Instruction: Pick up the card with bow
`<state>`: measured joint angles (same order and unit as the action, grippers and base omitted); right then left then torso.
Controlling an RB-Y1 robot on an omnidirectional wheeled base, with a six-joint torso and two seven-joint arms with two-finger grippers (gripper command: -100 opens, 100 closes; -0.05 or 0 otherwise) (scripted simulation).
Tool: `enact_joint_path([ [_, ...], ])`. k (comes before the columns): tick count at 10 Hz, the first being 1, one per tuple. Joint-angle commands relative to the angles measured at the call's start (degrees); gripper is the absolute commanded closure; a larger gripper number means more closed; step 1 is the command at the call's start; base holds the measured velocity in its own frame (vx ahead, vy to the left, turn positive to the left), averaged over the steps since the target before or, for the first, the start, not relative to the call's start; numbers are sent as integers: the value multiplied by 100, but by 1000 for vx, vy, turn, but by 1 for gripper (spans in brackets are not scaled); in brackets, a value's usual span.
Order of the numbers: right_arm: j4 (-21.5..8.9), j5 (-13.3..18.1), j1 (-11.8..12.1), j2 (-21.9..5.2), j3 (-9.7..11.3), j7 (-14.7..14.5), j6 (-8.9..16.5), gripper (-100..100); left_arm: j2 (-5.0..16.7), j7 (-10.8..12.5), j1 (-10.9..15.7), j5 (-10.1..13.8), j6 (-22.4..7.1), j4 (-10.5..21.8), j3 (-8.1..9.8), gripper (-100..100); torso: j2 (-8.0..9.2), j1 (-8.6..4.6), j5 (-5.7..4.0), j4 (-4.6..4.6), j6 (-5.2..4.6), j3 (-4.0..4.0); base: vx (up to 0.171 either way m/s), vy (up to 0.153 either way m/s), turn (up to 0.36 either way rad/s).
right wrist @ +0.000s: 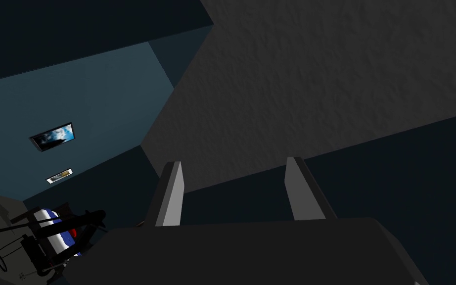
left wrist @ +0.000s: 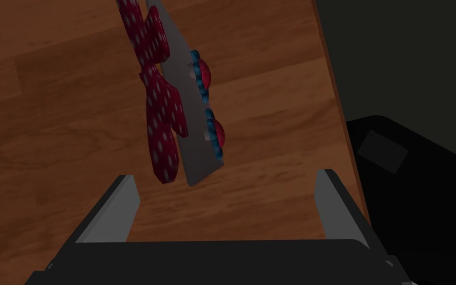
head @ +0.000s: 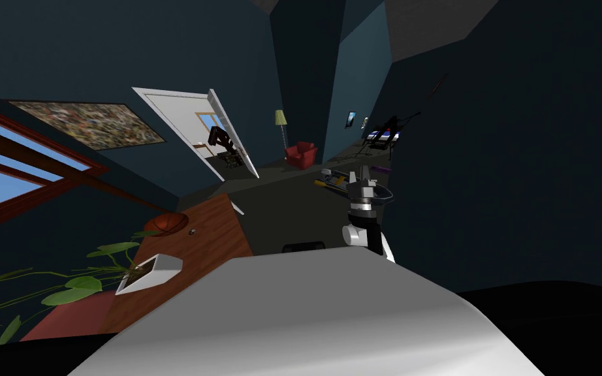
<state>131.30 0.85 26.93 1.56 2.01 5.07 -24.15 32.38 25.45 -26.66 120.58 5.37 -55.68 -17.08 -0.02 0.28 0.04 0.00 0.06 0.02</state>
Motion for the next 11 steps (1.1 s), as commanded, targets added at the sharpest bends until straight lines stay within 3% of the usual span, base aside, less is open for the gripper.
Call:
enact_joint_path([
  [1,0,0,0,0,0,0,0,0,-155,-3,118,-166,-2,151,56,-100,0,0,0,0,0,0,26,76,24],
  [2,0,0,0,0,0,0,0,0,-280,-4,186,-295,11,236,89,-100,-2,-3,0,0,-1,1,19,59,35],
  [3,0,0,0,0,0,0,0,0,-255,-9,158,-281,-22,223,129,-100,-1,-8,-1,0,-1,1,8,26,2],
  [4,0,0,0,1,1,0,0,0,-269,-10,169,-298,-27,239,136,100,3,-19,-4,0,-1,-2,2,5,-2],
  [8,0,0,-1,1,1,0,0,0,-279,35,171,-270,-13,233,161,100,-4,-28,-4,10,-24,7,1,1,10],
  [9,0,0,-1,1,1,0,0,0,-276,34,168,-270,-9,237,162,0,-3,-26,-1,8,-25,6,0,0,0],
  [10,0,0,-1,1,1,0,0,0,-93,-2,85,-101,-9,109,40,100,-3,-25,2,7,-27,5,-18,-39,-92],
  [11,0,0,-1,1,2,0,0,0,32,-1,17,28,-22,25,7,100,1,-37,1,5,-30,3,-33,-74,-71],
])
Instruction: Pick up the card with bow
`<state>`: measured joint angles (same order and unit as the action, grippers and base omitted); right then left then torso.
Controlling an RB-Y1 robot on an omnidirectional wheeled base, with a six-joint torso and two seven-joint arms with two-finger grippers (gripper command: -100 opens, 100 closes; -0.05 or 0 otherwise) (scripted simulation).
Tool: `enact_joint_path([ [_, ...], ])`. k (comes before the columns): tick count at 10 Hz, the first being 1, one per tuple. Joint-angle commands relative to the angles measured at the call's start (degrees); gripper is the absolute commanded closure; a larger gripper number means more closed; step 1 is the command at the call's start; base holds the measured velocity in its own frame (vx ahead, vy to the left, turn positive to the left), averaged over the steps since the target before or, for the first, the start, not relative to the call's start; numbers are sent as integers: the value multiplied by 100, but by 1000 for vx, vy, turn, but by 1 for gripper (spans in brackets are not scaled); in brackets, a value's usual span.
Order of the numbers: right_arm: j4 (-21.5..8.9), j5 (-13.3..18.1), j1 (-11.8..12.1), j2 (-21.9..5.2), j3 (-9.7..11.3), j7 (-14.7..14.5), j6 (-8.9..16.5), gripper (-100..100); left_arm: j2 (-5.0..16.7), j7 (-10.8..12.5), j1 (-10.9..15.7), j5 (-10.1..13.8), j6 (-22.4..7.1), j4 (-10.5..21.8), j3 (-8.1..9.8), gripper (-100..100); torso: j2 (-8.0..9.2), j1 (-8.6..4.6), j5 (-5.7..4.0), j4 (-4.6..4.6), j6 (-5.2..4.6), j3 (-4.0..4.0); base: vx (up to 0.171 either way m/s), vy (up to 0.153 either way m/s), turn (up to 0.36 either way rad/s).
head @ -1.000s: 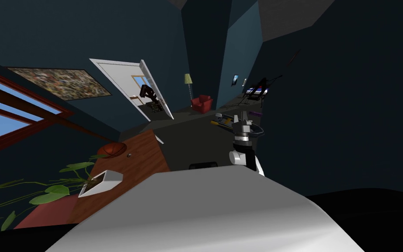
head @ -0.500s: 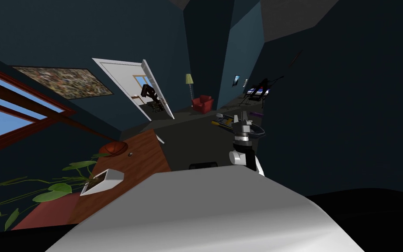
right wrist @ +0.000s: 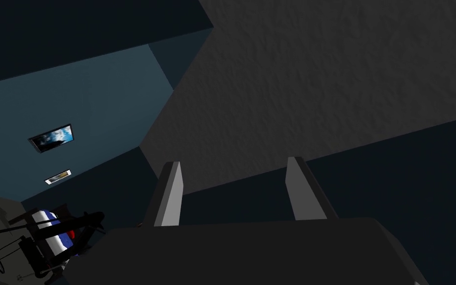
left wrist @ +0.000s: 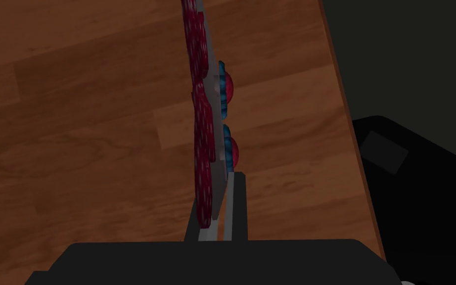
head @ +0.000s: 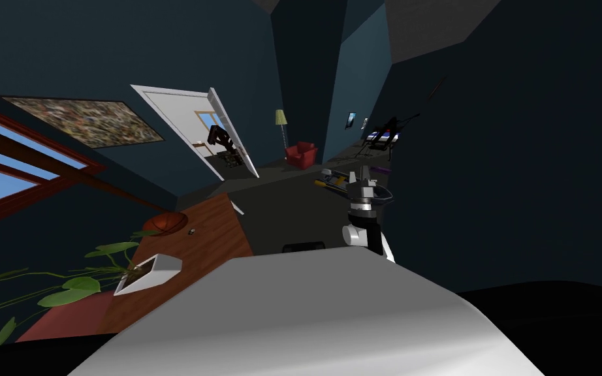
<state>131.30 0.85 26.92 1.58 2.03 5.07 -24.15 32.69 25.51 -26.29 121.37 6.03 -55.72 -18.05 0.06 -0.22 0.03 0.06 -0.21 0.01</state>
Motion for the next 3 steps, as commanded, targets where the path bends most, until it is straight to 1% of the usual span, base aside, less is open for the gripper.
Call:
enact_joint_path([
  [1,0,0,0,0,0,0,0,0,188,-4,-121,143,-108,-97,55,100,0,0,0,0,0,0,-23,-106,-48],
  [2,0,0,0,0,0,0,0,0,122,0,-79,81,-58,-58,43,100,0,-11,-3,-1,0,0,-8,-48,3],
  [3,0,0,0,0,0,0,0,0,136,-1,-90,84,-80,-57,57,0,-4,4,3,-2,-1,1,-2,-9,3],
])
